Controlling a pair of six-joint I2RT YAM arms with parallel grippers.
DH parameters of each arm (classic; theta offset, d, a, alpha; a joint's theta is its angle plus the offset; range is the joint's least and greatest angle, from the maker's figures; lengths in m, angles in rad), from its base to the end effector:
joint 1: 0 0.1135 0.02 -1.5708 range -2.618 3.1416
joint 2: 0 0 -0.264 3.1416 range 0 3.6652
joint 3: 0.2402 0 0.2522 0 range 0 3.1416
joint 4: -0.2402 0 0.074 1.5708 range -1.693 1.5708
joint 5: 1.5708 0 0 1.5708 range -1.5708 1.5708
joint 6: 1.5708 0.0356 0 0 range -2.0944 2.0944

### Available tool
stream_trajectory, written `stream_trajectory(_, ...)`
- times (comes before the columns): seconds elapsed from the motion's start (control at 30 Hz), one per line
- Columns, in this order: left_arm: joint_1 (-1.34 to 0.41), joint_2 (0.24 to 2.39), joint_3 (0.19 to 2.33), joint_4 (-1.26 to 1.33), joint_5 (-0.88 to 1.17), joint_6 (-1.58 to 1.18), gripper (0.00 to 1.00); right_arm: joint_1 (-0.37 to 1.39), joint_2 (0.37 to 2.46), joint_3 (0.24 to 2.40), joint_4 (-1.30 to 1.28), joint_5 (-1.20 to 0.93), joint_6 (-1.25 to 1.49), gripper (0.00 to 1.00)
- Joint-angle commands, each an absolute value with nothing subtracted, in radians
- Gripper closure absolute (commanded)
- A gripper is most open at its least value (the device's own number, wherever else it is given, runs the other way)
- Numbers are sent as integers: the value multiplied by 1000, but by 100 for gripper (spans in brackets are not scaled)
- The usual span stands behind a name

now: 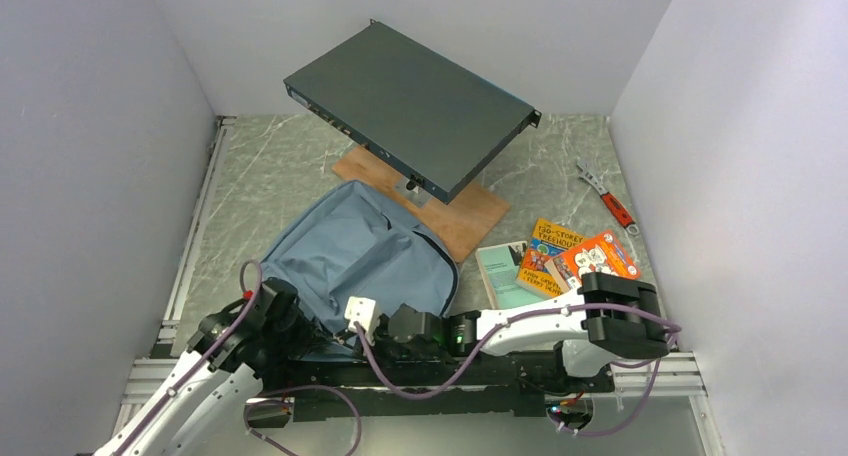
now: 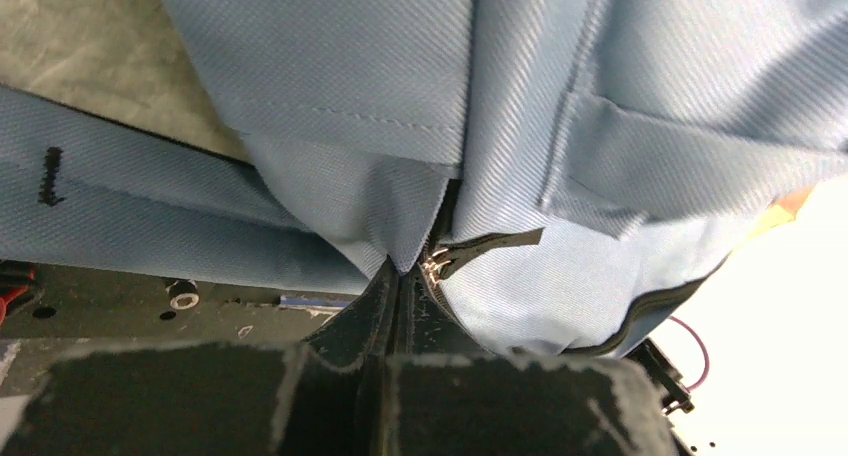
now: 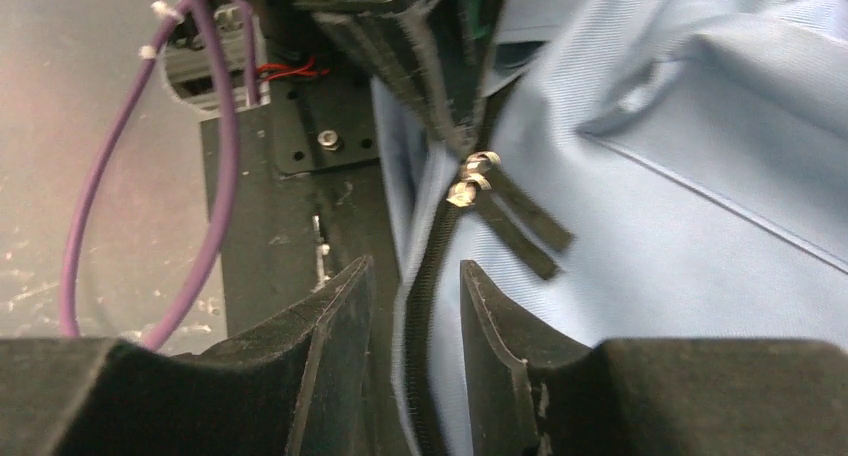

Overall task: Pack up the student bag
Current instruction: Unzip the student bag at the center of the board.

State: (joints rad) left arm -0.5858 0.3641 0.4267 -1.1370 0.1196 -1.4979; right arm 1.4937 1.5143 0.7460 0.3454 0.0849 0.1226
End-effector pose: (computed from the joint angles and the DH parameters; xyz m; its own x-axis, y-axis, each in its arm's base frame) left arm 0.0527 -0.0401 0.1866 -0.6481 -0.7584 0.0699 -0.6873 0.5428 -0.4826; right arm 0.0279 0.3216 0.2051 -0.1521 -0.3873 -0.9093 -0.9762 0.2027 0.0770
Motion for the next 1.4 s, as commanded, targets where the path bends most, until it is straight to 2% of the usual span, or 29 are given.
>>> stream_trajectory(0.0,-583,317,515,-1081,-31,-1380,100,1540,1568,805,396,24,12,61)
stream_trajectory(0.1,-582,247,529,-991,-53,-1305,100,1601,1615,824,392,157,-68,63)
stream_trajectory(0.17,-583,177,495,-931,-50,-1318,100,1637,1645,841,388,241,-115,71)
stream_trajectory(0.2,-583,139,473,-898,-43,-1327,100,1653,1658,854,380,277,-137,76)
stream_trajectory(0.23,-583,93,449,-860,-38,-1336,100,1670,1675,870,372,320,-156,86)
stream_trajectory(0.27,-582,46,432,-827,-41,-1342,100,1686,1702,891,364,368,-186,100)
stream_trajectory(0.3,-582,11,418,-816,-50,-1345,100,1706,1726,904,362,428,-212,100)
stream_trajectory(0.4,-583,-106,398,-840,-96,-1362,100,1746,1793,901,416,564,-272,100)
stream_trajectory(0.57,-583,-169,397,-916,-109,-1387,100,1703,1712,838,459,374,-144,100)
stream_trajectory(0.6,-583,-161,399,-929,-105,-1383,100,1689,1677,814,480,317,-115,98)
stream_trajectory(0.73,-582,-129,417,-945,-98,-1360,100,1610,1548,741,511,104,-23,76)
stream_trajectory(0.77,-582,-123,423,-944,-98,-1353,100,1594,1518,729,520,78,-10,74)
stream_trajectory(0.87,-582,-104,438,-946,-98,-1312,100,1532,1455,676,574,11,-18,76)
stream_trajectory(0.97,-583,-99,447,-963,-95,-1290,100,1500,1438,645,607,38,-124,76)
stream_trajectory(1.13,-582,-126,433,-958,-90,-1295,100,1412,1511,739,487,-59,-199,74)
stream_trajectory(1.37,-583,-123,432,-954,-83,-1284,100,1354,1574,745,510,-141,-250,64)
